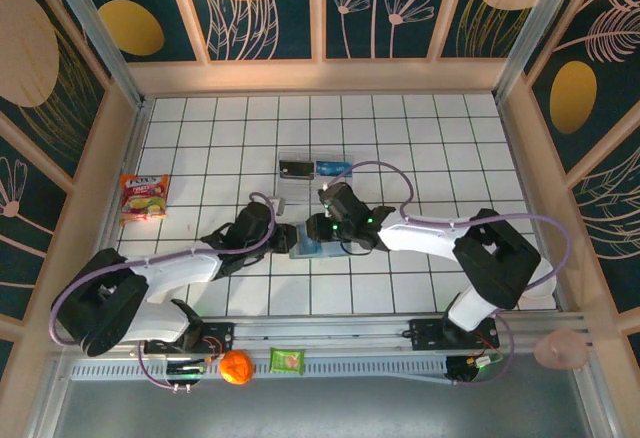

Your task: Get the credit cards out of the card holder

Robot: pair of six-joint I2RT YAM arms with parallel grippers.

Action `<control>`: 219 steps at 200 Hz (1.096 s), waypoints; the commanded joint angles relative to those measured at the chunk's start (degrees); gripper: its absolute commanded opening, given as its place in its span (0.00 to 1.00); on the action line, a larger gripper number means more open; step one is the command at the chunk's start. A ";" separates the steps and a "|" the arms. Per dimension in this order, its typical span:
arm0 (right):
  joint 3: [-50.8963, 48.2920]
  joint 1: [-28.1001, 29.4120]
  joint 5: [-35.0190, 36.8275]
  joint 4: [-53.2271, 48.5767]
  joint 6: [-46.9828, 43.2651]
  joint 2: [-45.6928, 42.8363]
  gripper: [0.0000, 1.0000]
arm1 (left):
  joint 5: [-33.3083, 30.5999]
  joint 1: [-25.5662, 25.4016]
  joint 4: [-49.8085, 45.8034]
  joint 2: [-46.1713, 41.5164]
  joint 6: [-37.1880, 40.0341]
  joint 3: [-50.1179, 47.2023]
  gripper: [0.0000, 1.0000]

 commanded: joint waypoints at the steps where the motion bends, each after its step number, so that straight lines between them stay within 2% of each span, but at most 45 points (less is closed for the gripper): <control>1: -1.57 -1.60 -3.38 0.19 -1.54 -1.16 0.24 | 1.95 -0.18 0.27 0.28 0.60 1.75 0.13; 24: -1.20 -1.84 -5.59 -0.28 -2.02 -0.46 0.23 | 3.08 -0.48 2.57 4.11 0.40 3.19 0.07; 51: -1.21 -1.90 -5.53 -1.21 -1.85 0.07 0.23 | 1.42 -0.51 2.50 7.69 1.62 4.45 0.03; 113: -0.64 -1.89 -7.05 -0.63 -1.37 3.16 0.25 | -1.78 -0.51 0.27 10.19 2.97 4.11 0.01; 219: -0.26 -2.99 -5.86 -2.19 -0.22 6.35 0.26 | -1.72 -0.55 0.39 12.84 3.19 2.22 0.00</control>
